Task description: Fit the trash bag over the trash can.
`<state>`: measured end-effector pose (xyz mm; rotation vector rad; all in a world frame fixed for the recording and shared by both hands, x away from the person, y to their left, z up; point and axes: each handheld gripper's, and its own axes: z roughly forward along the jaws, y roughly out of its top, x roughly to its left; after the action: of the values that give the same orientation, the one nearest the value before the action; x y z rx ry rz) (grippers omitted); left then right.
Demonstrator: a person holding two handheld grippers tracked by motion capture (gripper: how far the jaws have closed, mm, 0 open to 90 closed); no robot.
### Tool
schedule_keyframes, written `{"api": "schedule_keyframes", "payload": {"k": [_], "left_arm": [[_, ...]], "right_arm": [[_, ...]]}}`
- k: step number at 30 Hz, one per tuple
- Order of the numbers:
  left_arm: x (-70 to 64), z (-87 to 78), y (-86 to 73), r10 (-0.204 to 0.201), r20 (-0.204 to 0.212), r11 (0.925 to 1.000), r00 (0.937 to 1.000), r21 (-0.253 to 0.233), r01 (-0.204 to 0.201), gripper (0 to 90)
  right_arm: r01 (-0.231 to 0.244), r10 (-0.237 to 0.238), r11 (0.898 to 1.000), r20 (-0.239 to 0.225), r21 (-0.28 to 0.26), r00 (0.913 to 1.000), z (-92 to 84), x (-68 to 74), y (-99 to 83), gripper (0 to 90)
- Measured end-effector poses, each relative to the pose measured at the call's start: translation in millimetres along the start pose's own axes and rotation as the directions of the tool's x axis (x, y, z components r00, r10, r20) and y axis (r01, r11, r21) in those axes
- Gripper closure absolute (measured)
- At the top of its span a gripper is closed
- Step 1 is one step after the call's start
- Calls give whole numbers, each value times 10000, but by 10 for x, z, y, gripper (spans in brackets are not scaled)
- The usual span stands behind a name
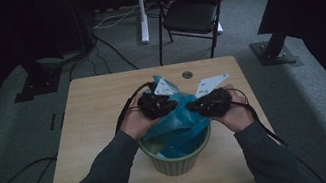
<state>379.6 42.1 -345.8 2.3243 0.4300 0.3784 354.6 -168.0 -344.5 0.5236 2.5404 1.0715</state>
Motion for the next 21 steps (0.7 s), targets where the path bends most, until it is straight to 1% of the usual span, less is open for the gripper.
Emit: {"api": "schedule_keyframes", "payload": {"k": [5, 11, 14, 17, 21], "left_arm": [[-19, -84, -61, 16, -193, 10000, 9998, -73, -18, 897], [-55, -227, -177, -158, -309, 9993, 9994, -337, 148, 898], [-91, -328, -267, -253, -395, 9983, 9989, -539, 232, 898], [-122, -437, -379, -464, -532, 9957, 9975, -828, 419, 898], [-132, -594, -544, -867, -636, 9898, 9942, -1190, 787, 898]], "right_arm": [[-158, 159, 9998, 57, -106, 9999, -43, -28, -38, 870], [-408, 411, 9989, 103, -245, 9991, -106, -54, -80, 858], [-493, 497, 9984, 134, -284, 9987, -135, -62, -104, 854], [-613, 619, 9975, 155, -363, 9980, -170, -66, -134, 854], [-806, 815, 9959, 222, -399, 9964, -211, -79, -180, 854]]}}
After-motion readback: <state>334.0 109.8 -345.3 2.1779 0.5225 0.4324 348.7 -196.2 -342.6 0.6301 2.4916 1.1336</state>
